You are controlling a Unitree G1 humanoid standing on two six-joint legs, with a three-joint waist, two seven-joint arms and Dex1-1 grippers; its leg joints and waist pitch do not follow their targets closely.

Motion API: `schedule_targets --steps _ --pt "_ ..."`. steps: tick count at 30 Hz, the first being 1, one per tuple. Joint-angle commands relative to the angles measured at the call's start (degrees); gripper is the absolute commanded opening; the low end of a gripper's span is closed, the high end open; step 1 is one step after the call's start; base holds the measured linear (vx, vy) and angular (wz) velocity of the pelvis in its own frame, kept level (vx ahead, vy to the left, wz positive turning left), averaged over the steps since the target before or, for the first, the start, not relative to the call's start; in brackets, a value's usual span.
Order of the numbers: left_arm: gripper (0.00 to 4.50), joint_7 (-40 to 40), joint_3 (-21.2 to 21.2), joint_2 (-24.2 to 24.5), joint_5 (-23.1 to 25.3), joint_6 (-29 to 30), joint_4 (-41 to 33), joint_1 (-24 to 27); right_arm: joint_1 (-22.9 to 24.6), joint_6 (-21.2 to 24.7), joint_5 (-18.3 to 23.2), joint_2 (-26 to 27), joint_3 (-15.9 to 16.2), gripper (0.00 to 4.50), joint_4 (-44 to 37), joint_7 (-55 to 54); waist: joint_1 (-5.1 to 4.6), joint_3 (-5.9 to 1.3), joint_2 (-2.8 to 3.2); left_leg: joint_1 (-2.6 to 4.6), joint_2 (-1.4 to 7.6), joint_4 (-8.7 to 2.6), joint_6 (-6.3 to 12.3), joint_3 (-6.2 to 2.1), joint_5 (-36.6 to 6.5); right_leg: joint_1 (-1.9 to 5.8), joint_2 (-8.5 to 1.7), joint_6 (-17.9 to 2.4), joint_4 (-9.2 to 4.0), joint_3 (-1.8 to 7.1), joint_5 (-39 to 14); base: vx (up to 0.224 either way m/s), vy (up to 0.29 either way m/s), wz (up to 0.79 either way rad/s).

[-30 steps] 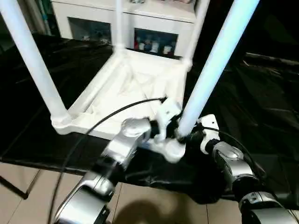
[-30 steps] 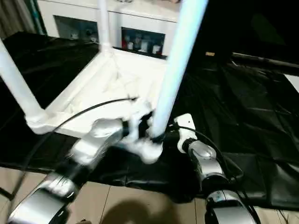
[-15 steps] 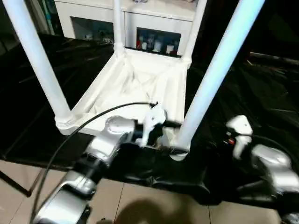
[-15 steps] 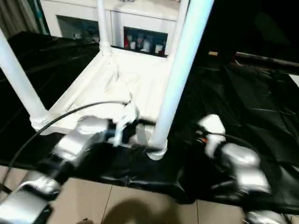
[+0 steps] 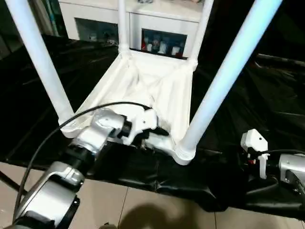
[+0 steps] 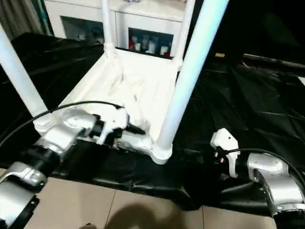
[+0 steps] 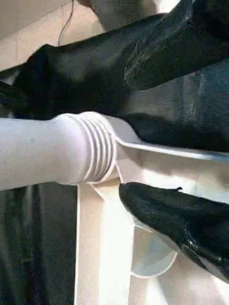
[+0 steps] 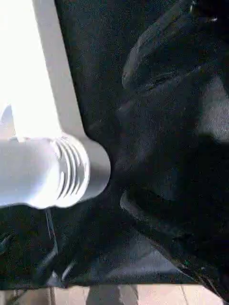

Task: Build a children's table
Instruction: Rotate table base

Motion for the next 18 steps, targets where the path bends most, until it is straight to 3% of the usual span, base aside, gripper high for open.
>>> schedule_targets --steps 1,7,18 --pt "3.18 -0.6 -0.8 -0.2 2.3 -2.0 3.1 -2.7 1.0 2.5 1.2 -1.8 0.0 3.81 -3.2 1.1 0.31 -3.81 -0.01 -0.28 -0.27 -3.63 4.78 0.57 -11.4 3.45 -2.28 -11.0 -4.78 1.64 -11.6 0.0 0.0 0.0" --pt "2.71 0.5 -2.3 -0.3 6.5 -6.0 9.2 -5.7 2.4 6.9 3.3 -3.5 0.0 3.81 -8.4 2.4 0.59 -3.91 0.35 -0.27 -0.17 -3.6 4.52 0.41 -11.4 3.62 -2.58 -11.2 -4.64 1.64 -11.5 0.0 0.0 0.0" --pt "1.82 4.2 -3.7 -1.0 11.3 -11.4 16.7 -7.7 3.2 9.4 3.8 -3.9 0.3 3.81 -11.4 1.9 0.97 -4.01 0.75 -0.1 -0.1 -3.56 3.95 0.34 -11.9 3.62 -2.68 -11.9 -4.63 1.71 -10.2 0.0 0.0 0.0"
